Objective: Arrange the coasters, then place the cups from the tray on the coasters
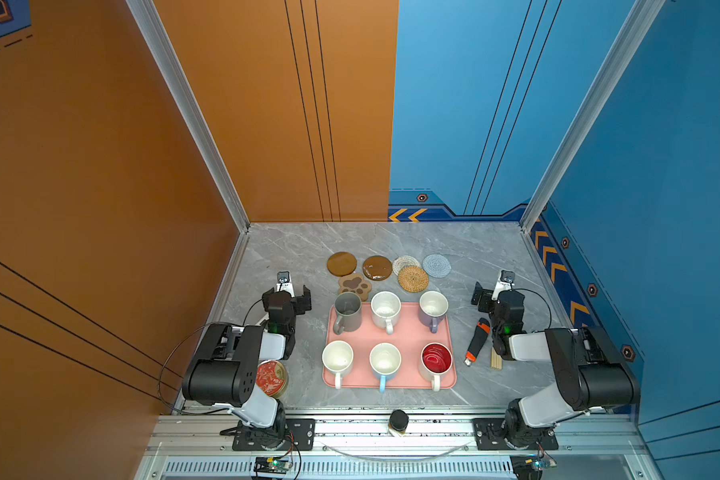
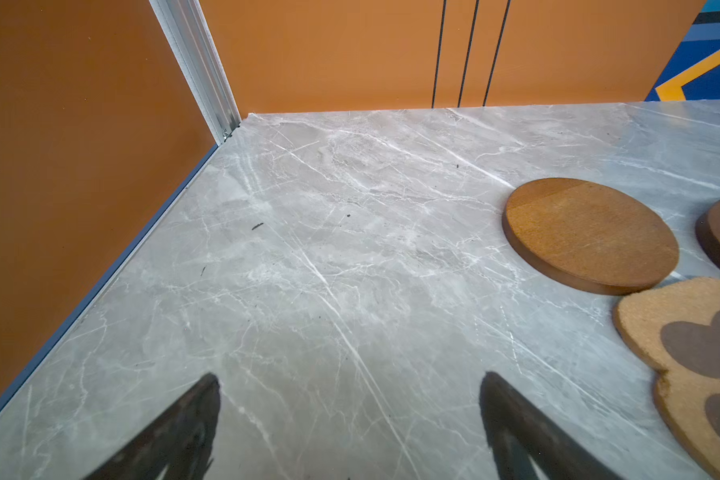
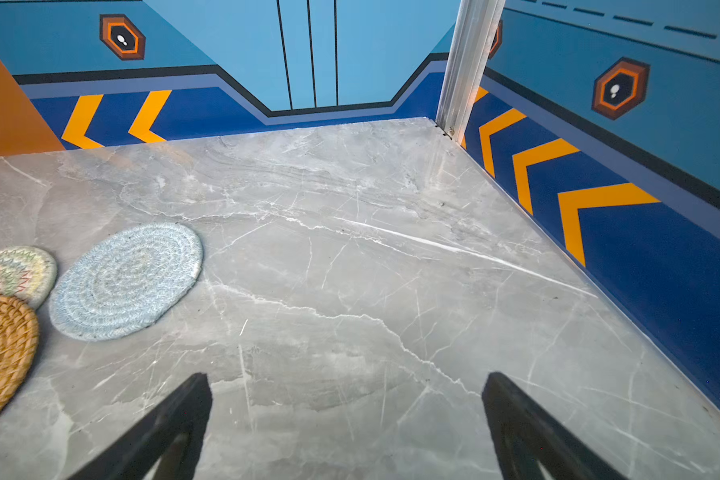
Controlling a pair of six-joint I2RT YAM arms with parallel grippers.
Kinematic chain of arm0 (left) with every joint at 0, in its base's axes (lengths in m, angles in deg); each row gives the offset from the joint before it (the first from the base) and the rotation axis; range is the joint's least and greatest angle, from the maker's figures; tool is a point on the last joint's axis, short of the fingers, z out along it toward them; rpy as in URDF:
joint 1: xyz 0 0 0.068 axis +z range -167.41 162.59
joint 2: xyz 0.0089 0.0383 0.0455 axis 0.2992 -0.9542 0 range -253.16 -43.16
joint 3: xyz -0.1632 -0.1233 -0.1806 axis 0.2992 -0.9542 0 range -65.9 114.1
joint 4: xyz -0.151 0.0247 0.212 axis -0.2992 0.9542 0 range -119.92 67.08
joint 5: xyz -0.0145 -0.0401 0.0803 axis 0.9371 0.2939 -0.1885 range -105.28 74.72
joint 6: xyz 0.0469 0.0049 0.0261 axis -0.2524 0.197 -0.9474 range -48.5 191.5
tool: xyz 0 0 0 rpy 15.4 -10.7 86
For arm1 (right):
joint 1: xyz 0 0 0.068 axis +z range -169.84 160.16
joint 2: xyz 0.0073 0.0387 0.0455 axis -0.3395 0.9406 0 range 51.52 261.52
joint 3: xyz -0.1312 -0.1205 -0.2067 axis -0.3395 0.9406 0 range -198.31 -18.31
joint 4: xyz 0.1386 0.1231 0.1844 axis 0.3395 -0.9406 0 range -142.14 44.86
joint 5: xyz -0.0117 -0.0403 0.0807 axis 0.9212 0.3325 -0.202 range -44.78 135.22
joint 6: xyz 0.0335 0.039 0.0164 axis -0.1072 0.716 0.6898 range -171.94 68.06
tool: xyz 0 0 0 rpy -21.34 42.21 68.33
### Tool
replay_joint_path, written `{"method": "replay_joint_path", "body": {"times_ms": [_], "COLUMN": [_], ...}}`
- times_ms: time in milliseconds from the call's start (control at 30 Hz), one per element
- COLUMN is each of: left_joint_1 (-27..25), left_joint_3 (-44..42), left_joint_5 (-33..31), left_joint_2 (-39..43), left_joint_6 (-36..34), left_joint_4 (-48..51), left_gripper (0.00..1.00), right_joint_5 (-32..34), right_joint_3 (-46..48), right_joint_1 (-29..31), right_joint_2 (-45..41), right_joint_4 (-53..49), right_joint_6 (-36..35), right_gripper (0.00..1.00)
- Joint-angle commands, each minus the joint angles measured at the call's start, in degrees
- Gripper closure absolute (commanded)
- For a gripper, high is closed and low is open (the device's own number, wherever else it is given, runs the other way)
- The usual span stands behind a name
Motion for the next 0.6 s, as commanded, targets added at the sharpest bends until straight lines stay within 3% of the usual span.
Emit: {"method": "replay_joint_path", "body": {"times_ms": [0, 567], "left_joint_1": [-0.1, -0.1], "left_joint_3": [0.4, 0.3], "left_joint_5": [-0.9, -0.8], "left_joint_2": [0.4, 0.4], "left_joint_6": [-0.1, -0.1], "left_joint_4": [0.4, 0.4], "left_gripper": [0.02, 0.02], "right_joint_5": [-0.3, -0.8], "right_joint_3": [-0.4, -0.4], "right_joint_1": [0.5, 0.2], "right_joint_2": [0.2, 0.2], "right_joint_4": [-0.3, -0.5], "right_joint_6": [-0.7, -0.7], "right_gripper": [0.00, 0.00]}}
